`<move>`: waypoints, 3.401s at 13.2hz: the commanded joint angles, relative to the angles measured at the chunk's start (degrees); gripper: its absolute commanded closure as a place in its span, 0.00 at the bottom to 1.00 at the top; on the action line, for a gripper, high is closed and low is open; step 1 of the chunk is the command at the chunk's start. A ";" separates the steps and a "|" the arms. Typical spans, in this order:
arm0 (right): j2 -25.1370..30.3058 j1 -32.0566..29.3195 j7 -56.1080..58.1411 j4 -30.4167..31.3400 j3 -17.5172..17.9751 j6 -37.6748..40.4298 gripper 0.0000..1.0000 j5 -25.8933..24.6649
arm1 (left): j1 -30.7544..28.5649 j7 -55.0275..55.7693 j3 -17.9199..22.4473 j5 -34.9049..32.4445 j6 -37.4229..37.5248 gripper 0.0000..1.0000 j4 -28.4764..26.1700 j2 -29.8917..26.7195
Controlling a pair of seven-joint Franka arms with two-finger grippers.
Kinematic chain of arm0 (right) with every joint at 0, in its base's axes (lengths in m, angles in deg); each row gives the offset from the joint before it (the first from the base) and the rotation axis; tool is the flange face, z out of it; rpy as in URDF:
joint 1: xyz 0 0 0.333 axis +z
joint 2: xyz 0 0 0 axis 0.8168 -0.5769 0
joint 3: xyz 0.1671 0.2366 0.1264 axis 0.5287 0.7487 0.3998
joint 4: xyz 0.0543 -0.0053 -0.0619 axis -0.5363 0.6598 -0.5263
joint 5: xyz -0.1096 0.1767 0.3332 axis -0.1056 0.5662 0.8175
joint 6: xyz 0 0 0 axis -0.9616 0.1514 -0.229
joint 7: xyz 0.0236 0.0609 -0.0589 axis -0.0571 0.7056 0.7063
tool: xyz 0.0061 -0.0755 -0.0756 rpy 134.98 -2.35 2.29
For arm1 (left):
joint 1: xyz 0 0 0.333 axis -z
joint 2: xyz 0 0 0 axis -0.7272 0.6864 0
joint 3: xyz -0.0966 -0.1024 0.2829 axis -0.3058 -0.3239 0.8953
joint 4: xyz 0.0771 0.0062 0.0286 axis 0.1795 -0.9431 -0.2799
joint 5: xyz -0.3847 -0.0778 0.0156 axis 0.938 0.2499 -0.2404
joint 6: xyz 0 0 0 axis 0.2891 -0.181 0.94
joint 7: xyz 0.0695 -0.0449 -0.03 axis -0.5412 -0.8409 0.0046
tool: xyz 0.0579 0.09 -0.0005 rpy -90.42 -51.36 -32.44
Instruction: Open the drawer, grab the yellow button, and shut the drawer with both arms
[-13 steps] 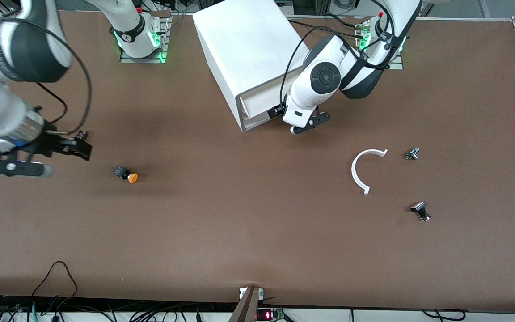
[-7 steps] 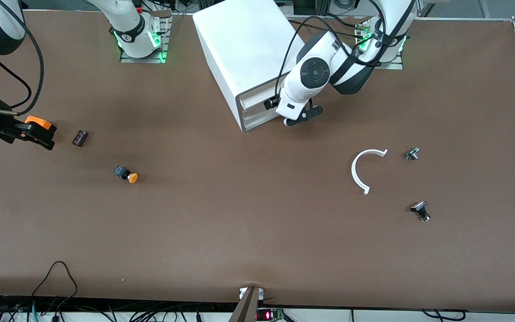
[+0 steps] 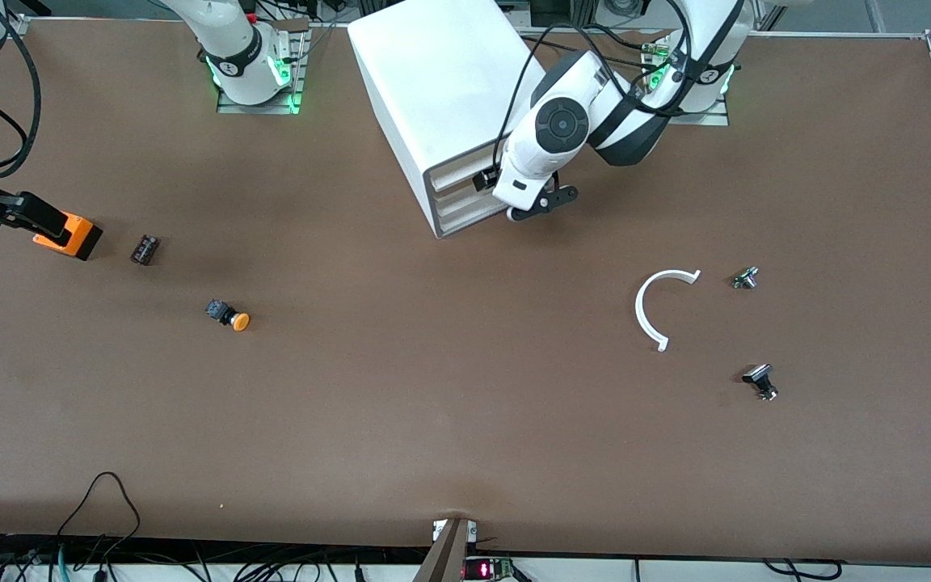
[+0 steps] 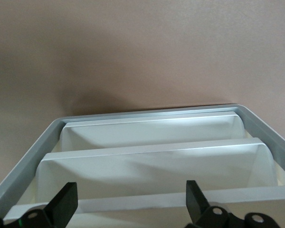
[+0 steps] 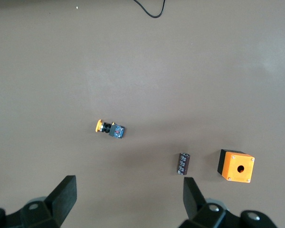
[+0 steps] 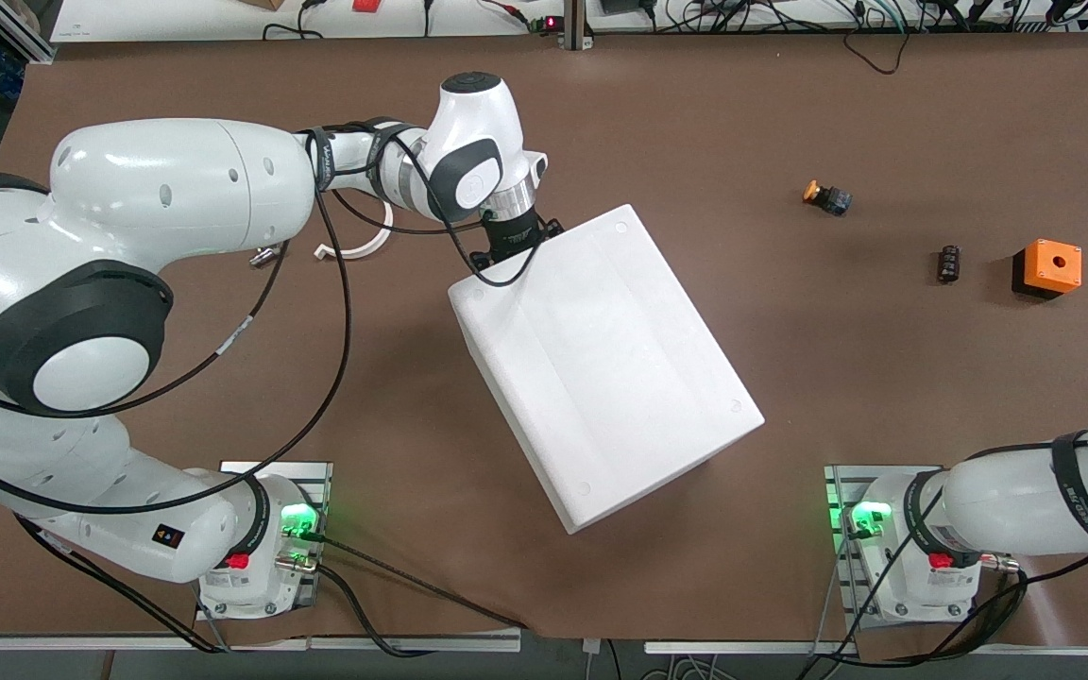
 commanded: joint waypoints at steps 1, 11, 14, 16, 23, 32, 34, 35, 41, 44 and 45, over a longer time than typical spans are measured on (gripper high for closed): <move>0.92 -0.67 -0.07 1.09 1.64 -0.33 0.01 0.21 | 0.23 -0.31 -3.27 1.67 0.74 0.00 -1.84 -2.06; 0.39 -1.19 8.10 0.74 0.23 3.53 0.01 1.61 | -5.83 -1.45 5.26 -7.52 0.39 0.00 1.75 -2.67; -0.14 -0.93 8.01 0.57 0.32 2.83 0.01 1.61 | -9.95 -1.27 5.35 -14.05 1.09 0.00 4.39 -4.08; -0.22 -1.19 8.97 0.48 0.23 3.27 0.01 1.70 | -12.85 -1.27 5.43 -16.25 4.76 0.00 8.25 -4.43; -0.84 -1.37 7.84 -0.92 0.23 2.83 0.01 2.66 | -22.88 -18.31 7.53 -20.57 22.08 0.00 19.68 -10.49; -0.84 -0.93 8.98 -1.72 0.67 3.54 0.01 2.40 | -28.07 -28.78 11.85 -18.20 22.98 0.00 19.17 -17.71; -0.84 -0.93 8.98 -1.72 0.76 3.62 0.01 2.40 | -29.04 -28.78 11.94 -16.35 23.07 0.00 18.64 -17.79; -0.84 -1.01 9.06 -1.63 0.76 3.62 0.01 2.40 | -29.04 -28.78 11.94 -16.35 23.15 0.00 18.64 -17.79; -0.84 -1.02 8.98 -1.46 0.85 3.62 0.01 2.32 | -28.95 -28.52 11.50 -16.43 24.91 0.00 19.69 -16.92; -0.84 -0.93 8.98 -1.45 0.85 3.62 0.01 2.05 | -28.78 -28.17 11.32 -16.43 24.91 0.00 19.78 -16.92; -0.84 -0.93 8.89 -1.45 0.85 3.62 0.01 1.88 | -28.87 -28.08 11.32 -16.35 24.83 0.00 19.78 -16.65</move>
